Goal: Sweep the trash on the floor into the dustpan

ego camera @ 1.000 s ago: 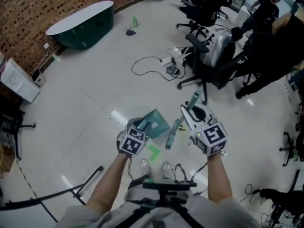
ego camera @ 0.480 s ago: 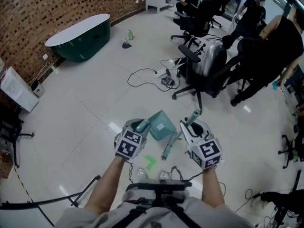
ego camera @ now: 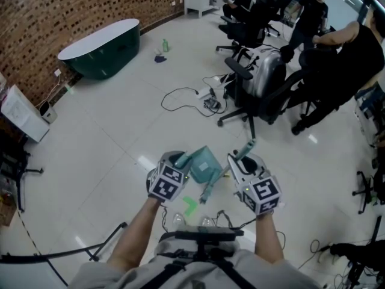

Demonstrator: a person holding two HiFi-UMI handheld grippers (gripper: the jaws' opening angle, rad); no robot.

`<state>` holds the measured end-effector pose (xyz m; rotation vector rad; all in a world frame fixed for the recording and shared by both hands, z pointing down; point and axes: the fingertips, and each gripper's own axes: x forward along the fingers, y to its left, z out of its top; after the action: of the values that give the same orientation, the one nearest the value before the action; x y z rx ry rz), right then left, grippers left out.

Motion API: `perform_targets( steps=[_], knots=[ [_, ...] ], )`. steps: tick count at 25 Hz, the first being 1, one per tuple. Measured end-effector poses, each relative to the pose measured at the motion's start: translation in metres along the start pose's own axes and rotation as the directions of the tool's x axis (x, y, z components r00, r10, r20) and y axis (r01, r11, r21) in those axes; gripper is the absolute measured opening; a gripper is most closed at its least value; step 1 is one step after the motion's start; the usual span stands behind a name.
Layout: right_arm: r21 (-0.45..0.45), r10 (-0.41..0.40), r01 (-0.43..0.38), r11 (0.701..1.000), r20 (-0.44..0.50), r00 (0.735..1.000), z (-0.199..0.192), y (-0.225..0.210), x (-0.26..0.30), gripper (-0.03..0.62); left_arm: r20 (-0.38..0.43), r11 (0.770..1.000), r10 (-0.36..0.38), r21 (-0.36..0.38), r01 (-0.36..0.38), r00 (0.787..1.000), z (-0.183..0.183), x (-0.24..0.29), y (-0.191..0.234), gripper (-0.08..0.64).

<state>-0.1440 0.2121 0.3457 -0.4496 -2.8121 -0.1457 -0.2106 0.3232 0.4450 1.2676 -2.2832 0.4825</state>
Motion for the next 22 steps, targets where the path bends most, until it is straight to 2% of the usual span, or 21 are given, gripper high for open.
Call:
perform_targets(
  steps=[8, 22],
  knots=[
    [0.002, -0.006, 0.006, 1.000, -0.012, 1.000, -0.002, 0.001, -0.003, 0.089, -0.018, 1.000, -0.015, 0.011, 0.015, 1.000, -0.003, 0.000, -0.004, 0.112],
    [0.012, -0.074, 0.074, 0.997, -0.029, 0.997, -0.006, -0.002, -0.017, 0.089, -0.023, 0.997, -0.061, 0.049, 0.062, 0.998, -0.007, 0.007, -0.010, 0.112]
  ],
)
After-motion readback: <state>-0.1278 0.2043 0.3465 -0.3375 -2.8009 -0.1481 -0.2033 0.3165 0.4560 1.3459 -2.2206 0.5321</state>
